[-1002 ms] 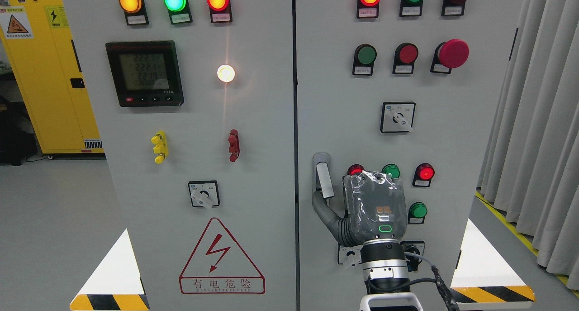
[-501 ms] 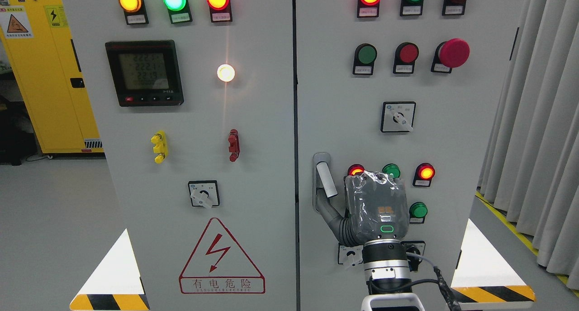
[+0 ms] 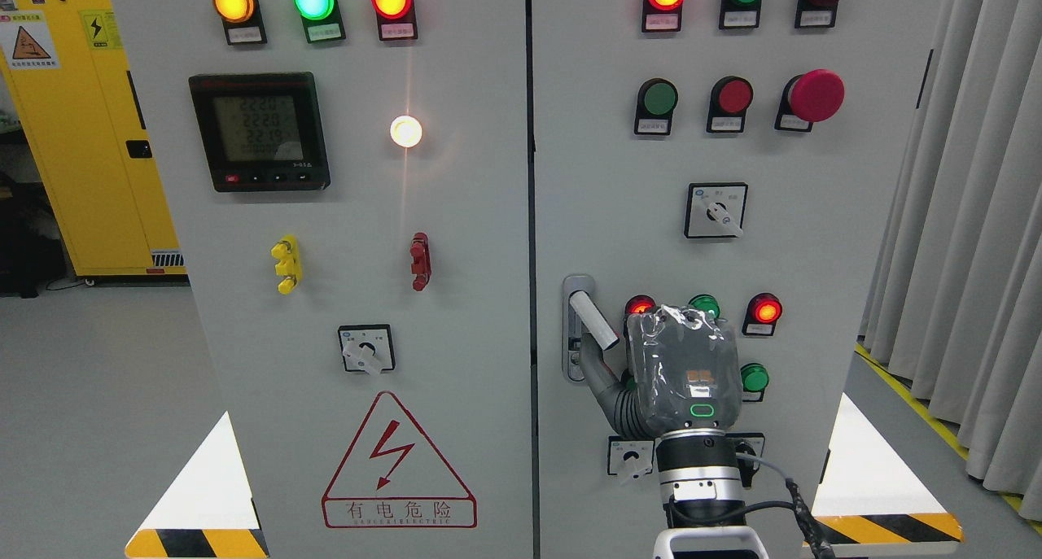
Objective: Release door handle
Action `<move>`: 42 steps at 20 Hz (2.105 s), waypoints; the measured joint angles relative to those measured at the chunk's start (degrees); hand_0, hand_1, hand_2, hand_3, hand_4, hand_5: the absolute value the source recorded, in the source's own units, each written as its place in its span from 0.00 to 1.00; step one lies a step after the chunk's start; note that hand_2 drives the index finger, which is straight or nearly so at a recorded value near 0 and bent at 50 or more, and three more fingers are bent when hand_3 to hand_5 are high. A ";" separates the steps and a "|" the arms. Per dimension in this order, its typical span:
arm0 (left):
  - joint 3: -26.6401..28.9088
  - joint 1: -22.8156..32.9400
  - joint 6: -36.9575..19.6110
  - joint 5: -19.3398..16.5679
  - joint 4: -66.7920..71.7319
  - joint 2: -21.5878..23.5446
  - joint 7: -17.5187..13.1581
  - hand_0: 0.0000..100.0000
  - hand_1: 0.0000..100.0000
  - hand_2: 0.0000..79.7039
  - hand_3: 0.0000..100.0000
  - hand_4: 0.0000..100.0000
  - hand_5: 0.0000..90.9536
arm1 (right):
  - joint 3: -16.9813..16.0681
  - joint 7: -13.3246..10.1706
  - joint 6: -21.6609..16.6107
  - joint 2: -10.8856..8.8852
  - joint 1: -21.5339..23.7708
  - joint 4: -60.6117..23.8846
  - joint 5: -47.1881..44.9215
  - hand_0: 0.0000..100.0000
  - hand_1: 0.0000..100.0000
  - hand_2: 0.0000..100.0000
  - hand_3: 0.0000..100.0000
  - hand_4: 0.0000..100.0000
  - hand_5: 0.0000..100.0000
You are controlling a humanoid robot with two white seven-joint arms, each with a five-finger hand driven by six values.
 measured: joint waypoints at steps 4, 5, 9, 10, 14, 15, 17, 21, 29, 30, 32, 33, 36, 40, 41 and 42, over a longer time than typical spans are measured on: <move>0.00 0.00 0.00 0.00 0.00 0.00 0.00 0.12 0.56 0.00 0.00 0.00 0.00 | -0.29 -0.14 -0.22 -0.02 -0.01 -0.04 0.00 0.54 0.36 1.00 1.00 1.00 1.00; 0.00 0.00 0.00 0.00 0.00 0.00 0.00 0.12 0.56 0.00 0.00 0.00 0.00 | -0.34 -0.20 -0.25 -0.03 -0.02 -0.05 0.00 0.53 0.36 1.00 1.00 1.00 1.00; 0.00 0.00 0.00 0.00 0.00 0.00 0.00 0.12 0.56 0.00 0.00 0.00 0.00 | -0.54 -0.22 -0.26 -0.05 -0.04 -0.07 0.00 0.51 0.37 1.00 1.00 1.00 1.00; 0.00 0.00 0.00 0.00 0.00 0.00 0.00 0.12 0.56 0.00 0.00 0.00 0.00 | -0.59 -0.09 -0.26 -0.05 -0.04 -0.08 0.00 0.50 0.37 1.00 1.00 1.00 1.00; 0.00 0.00 0.00 0.00 0.00 0.00 0.00 0.12 0.56 0.00 0.00 0.00 0.00 | -0.74 0.13 -0.26 -0.06 -0.05 -0.10 -0.03 0.48 0.37 1.00 1.00 1.00 1.00; 0.00 0.00 0.00 0.00 0.00 0.00 0.00 0.12 0.56 0.00 0.00 0.00 0.00 | -0.78 0.14 -0.26 -0.06 -0.05 -0.11 -0.04 0.48 0.37 1.00 1.00 1.00 1.00; 0.00 0.00 0.00 0.00 0.00 0.00 0.00 0.12 0.56 0.00 0.00 0.00 0.00 | -0.94 0.27 -0.42 -0.07 -0.05 -0.20 -0.06 0.48 0.36 1.00 1.00 1.00 1.00; 0.00 0.00 0.00 0.00 0.00 0.00 0.00 0.12 0.56 0.00 0.00 0.00 0.00 | -1.30 0.33 -0.56 -0.07 -0.06 -0.58 -0.07 0.48 0.34 1.00 1.00 1.00 1.00; 0.00 0.00 0.00 0.00 0.00 0.00 0.00 0.12 0.56 0.00 0.00 0.00 0.00 | -1.89 0.08 -0.74 -0.07 -0.05 -1.38 -0.09 0.48 0.33 1.00 1.00 1.00 1.00; 0.00 0.00 0.00 0.00 0.00 0.00 0.00 0.12 0.56 0.00 0.00 0.00 0.00 | -1.97 0.07 -0.75 -0.07 -0.06 -1.44 -0.09 0.48 0.33 1.00 1.00 1.00 1.00; 0.00 0.00 0.00 0.00 0.00 0.00 0.00 0.12 0.56 0.00 0.00 0.00 0.00 | -2.11 0.03 -0.77 -0.07 -0.05 -1.56 -0.09 0.48 0.33 1.00 1.00 1.00 1.00; 0.00 0.00 0.00 0.00 0.00 0.00 0.00 0.12 0.56 0.00 0.00 0.00 0.00 | -2.17 -0.02 -0.78 -0.08 -0.06 -1.61 -0.09 0.48 0.33 1.00 1.00 1.00 1.00; 0.00 0.00 0.00 0.00 0.00 0.00 0.00 0.12 0.56 0.00 0.00 0.00 0.00 | -2.36 -0.16 -0.78 -0.08 -0.10 -1.75 -0.09 0.47 0.33 1.00 1.00 1.00 1.00; 0.00 0.00 0.00 0.00 0.00 0.00 0.00 0.12 0.56 0.00 0.00 0.00 0.00 | -2.55 0.12 -0.81 -0.09 -0.23 -1.86 -0.09 0.47 0.33 1.00 1.00 1.00 1.00; 0.00 0.00 0.00 0.00 0.00 0.00 0.00 0.12 0.56 0.00 0.00 0.00 0.00 | -2.60 0.17 -0.81 -0.10 -0.27 -1.87 -0.09 0.47 0.33 1.00 1.00 1.00 1.00; 0.00 0.00 0.00 0.00 0.00 0.00 0.00 0.12 0.56 0.00 0.00 0.00 0.00 | -2.63 0.19 -0.82 -0.11 -0.29 -1.89 -0.09 0.47 0.33 1.00 1.00 1.00 1.00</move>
